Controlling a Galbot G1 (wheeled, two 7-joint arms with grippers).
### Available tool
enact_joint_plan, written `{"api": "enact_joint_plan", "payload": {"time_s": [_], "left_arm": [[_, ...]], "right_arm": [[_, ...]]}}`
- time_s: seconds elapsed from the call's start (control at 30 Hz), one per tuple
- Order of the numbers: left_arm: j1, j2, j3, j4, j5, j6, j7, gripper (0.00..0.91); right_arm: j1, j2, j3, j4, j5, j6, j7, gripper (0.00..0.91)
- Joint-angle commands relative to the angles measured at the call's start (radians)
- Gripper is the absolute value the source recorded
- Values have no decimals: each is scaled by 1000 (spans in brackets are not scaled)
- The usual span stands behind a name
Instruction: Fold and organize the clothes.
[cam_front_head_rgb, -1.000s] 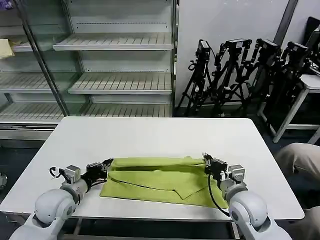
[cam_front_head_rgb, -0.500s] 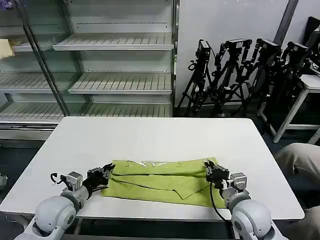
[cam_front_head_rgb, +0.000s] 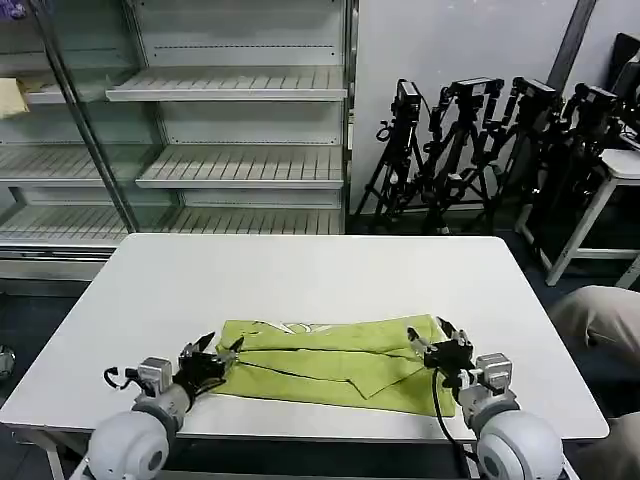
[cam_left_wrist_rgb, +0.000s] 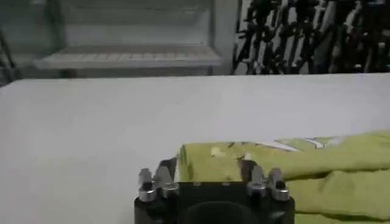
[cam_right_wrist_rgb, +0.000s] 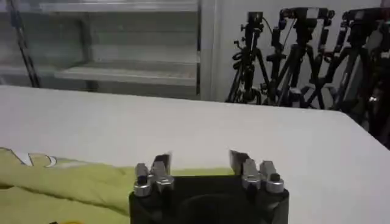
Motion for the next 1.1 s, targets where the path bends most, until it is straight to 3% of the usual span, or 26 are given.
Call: {"api": "enact_joint_plan", "payload": {"time_s": [0.03,0.57,0.9,1.1], "left_arm": [[14,-50,48,22,-85,-31,-216,10],[-7,-81,68,52,-134,-28,-217,10],[-14,-80,88,44,-36,-60,-191,10],[-16,16,-86,68,97,-35,-138,0]], "right_arm": [[-43,7,24,33,-20,0,-3,907],[-53,7,30,30,-37,0,3,907],[-46,12,24,34,-35,0,7,907],[-48,0,35,44,-32,0,9,907]]}}
